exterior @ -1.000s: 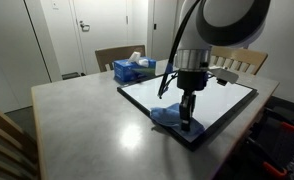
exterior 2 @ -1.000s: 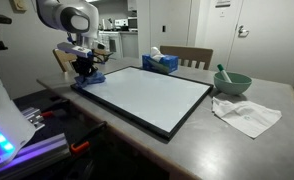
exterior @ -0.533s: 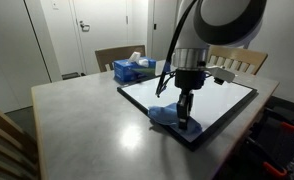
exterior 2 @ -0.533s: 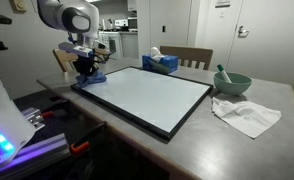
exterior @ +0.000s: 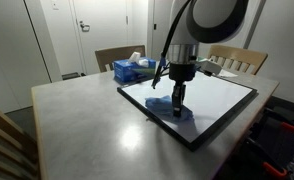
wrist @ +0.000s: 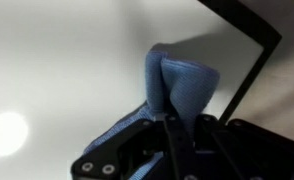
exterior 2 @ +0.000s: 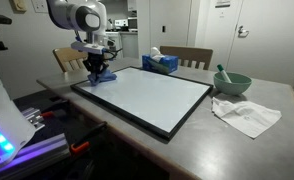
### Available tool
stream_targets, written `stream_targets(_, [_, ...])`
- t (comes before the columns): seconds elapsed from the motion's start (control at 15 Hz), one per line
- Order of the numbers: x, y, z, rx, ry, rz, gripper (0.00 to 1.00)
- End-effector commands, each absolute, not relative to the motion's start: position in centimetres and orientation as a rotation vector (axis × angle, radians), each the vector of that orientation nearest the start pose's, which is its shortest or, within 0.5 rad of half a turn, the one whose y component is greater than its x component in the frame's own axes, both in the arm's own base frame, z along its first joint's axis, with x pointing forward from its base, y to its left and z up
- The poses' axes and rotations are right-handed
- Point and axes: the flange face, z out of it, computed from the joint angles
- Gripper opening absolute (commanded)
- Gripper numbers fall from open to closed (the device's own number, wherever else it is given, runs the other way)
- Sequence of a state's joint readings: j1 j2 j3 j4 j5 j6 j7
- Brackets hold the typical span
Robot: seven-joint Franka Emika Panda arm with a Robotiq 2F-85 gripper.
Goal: Use the blue towel to wipe the white board
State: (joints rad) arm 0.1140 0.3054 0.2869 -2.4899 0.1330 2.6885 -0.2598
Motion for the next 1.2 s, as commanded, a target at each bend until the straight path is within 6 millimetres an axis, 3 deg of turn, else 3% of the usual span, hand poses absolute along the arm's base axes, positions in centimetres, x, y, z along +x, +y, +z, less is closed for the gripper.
stream_targets(0.0, [44.6,18.9,16.0,-2.888,-0.842,0.176,0.03])
stream_targets(0.53, [45.8,20.8,14.8,-2.850,-0.848,0.198,0.03])
stream_targets(0.93, [45.1,19.8,14.4,-2.857,-0.882,0.203,0.03])
stream_targets(1.13, [44.8,19.1,13.8,-2.850,-0.993,0.192,0.03])
